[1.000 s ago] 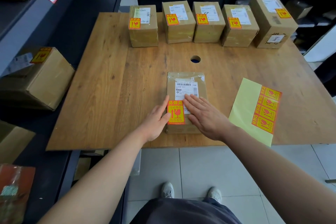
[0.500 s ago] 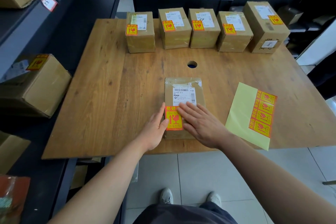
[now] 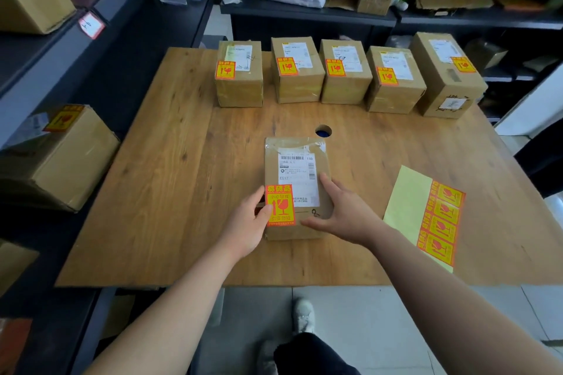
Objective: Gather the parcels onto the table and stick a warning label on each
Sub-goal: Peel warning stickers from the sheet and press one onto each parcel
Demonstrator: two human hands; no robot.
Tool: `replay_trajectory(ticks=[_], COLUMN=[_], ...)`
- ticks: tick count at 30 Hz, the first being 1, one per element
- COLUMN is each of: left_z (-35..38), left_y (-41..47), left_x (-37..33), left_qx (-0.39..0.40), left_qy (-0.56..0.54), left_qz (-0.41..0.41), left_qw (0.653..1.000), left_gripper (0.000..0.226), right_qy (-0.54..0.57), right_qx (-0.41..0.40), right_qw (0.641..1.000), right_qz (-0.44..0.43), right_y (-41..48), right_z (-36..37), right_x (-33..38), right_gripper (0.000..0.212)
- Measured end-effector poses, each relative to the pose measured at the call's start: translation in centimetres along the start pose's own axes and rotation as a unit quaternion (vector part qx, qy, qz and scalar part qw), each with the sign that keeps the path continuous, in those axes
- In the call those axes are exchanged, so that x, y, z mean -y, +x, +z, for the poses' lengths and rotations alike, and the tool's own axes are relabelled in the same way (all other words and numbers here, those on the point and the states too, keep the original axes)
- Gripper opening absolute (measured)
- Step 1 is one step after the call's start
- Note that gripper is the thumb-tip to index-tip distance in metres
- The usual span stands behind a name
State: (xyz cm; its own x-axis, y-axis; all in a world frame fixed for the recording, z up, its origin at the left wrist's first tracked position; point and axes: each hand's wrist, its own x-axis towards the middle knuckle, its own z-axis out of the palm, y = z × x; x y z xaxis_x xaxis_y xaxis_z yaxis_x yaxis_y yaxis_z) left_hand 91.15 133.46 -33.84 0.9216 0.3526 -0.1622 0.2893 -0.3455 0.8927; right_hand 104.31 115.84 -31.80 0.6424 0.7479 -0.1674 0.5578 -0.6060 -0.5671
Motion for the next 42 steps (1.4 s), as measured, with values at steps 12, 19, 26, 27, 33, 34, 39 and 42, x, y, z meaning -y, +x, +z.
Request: replay_trajectory(ticks=[12, 19, 26, 27, 33, 34, 39, 42], left_z=[-10.8, -15.2, -16.3, -16.4, -17.2, -17.4, -18.0, -18.3], left_y=[8.5, 12.0, 14.1, 14.3, 15.3, 15.5, 15.8, 16.2], left_x=[-0.6, 2.7, 4.5, 4.6, 5.3, 5.5, 5.6, 5.8], left_qx=[-0.186, -0.224, -0.206, -0.199, -0.167, -0.164, -0.143, -0.135], left_qy=[0.015, 0.04, 0.061, 0.062, 0.053, 0.055, 0.085, 0.112], left_qz=[-0.046, -0.095, -0.118, -0.117, -0.097, -0.092, -0.086, -0.087], left_qw=[0.981, 0.969, 0.97, 0.971, 0.98, 0.981, 0.982, 0.981], left_gripper=[0.045, 0.047, 0.045, 0.045, 0.043, 0.042, 0.045, 0.05], right_qy=[-0.025, -0.054, -0.072, -0.081, -0.104, -0.106, -0.112, -0.119], right_qx=[0.029, 0.027, 0.023, 0.02, 0.0, -0.001, -0.011, -0.015], right_qw=[0.99, 0.987, 0.989, 0.989, 0.991, 0.992, 0.993, 0.992], right_qz=[-0.132, -0.149, -0.124, -0.119, -0.079, -0.073, -0.04, -0.027], right_y=[16.7, 23.3, 25.0, 25.1, 25.2, 25.3, 25.0, 25.0], right_z=[-3.2, -0.4, 1.9, 2.0, 2.6, 2.7, 3.1, 3.2], right_x=[6.2, 8.7, 9.2, 9.3, 9.9, 10.0, 10.9, 11.2], right_gripper=[0.097, 0.085, 0.09, 0.09, 0.091, 0.091, 0.086, 0.088])
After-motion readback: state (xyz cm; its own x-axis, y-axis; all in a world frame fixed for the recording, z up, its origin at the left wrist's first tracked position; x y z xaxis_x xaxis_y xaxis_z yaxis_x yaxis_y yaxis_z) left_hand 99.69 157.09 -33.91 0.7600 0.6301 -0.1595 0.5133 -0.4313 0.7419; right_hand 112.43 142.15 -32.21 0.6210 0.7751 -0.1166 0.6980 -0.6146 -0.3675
